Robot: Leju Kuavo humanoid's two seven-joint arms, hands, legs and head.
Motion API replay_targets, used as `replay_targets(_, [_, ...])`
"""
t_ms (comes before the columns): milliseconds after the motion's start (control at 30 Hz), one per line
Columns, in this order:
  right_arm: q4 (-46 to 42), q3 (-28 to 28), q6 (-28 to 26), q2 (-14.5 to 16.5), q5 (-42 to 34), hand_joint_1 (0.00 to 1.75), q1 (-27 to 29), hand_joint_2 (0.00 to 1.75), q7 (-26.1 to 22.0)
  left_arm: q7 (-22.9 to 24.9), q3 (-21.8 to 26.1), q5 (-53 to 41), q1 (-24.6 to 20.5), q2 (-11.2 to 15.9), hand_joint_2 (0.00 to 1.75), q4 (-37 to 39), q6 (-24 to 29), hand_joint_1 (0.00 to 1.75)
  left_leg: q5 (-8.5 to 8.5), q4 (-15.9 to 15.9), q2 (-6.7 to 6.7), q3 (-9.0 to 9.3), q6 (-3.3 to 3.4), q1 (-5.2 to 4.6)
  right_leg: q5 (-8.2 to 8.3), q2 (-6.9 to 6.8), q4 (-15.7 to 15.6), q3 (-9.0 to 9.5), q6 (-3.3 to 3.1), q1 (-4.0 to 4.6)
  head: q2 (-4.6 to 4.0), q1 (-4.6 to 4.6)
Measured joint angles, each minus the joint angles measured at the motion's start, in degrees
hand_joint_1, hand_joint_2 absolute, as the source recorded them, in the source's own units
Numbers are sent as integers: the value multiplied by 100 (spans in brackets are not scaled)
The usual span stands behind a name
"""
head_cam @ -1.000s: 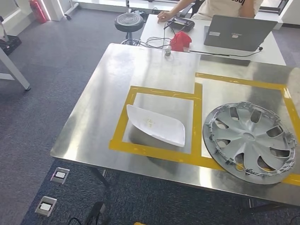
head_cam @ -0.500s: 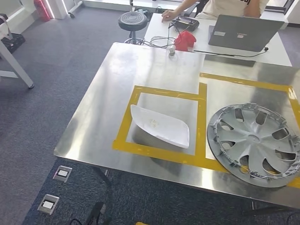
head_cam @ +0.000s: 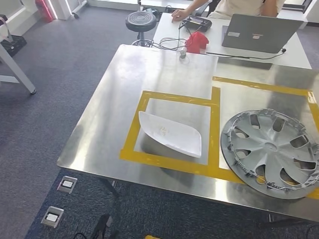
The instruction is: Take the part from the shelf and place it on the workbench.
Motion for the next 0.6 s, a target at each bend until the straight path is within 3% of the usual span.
replay_targets(267, [-1107,-675,299,-184,132,0,-28,0,-61,-1,26,0,-4,-94,0,0,0,0,1,-3,-1,1,2,1,0,0,0,1,0,1,0,1])
replay_targets(600, [-1781,-868,350,-306,108,0,-438,0,-111,4,118,22,-2,-139,0,0,47,0,2,-7,2,2,2,1,0,2,0,0,0,1,-1,2])
